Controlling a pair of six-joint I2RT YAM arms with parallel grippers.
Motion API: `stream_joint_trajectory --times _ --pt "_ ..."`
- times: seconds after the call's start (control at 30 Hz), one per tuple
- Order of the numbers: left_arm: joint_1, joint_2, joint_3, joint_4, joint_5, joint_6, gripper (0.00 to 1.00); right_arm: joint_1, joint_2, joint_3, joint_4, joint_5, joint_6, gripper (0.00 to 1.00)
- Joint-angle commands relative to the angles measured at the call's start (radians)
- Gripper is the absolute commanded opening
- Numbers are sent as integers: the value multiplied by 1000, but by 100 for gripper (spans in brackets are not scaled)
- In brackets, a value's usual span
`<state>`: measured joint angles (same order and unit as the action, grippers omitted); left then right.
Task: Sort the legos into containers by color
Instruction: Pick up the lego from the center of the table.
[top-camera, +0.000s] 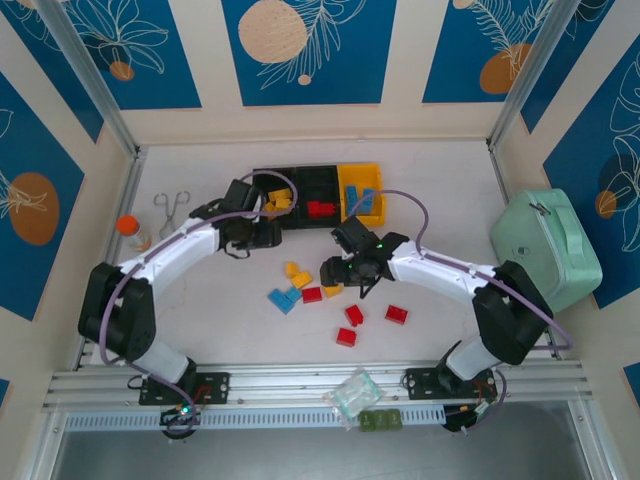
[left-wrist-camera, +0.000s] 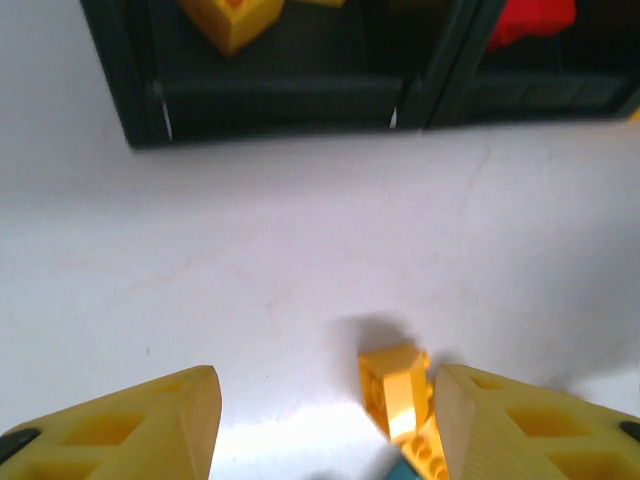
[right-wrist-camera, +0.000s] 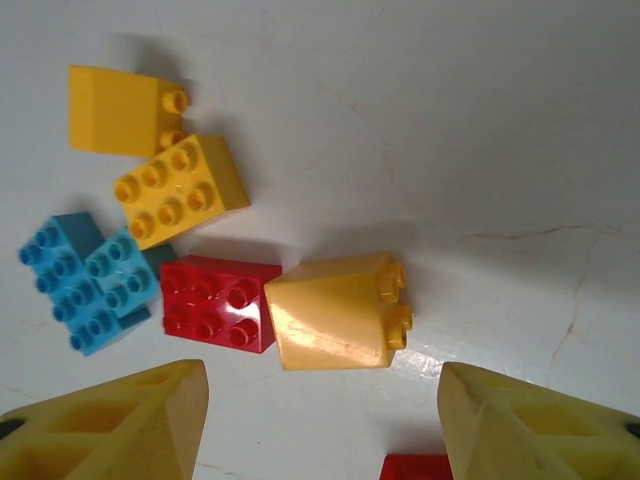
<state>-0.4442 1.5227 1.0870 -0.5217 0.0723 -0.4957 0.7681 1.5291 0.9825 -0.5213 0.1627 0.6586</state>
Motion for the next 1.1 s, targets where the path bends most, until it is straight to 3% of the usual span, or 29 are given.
stream_joint_trajectory --times 0.0,0.37,0.6,0.83,1.07 --pt "2 -92 -101 56 69 -45 59 29 67 63 -60 58 -25 62" --pt "-10 -265 -325 108 103 -147 60 63 245 155 -126 139 -1 56" --pt "-16 -296 -359 103 96 -162 60 63 241 166 -128 136 -4 36" --pt "-22 -329 -388 114 95 -190 60 56 187 214 -158 140 -29 35" --pt "-22 -417 -438 65 61 -222 60 27 230 374 -170 94 -82 35"
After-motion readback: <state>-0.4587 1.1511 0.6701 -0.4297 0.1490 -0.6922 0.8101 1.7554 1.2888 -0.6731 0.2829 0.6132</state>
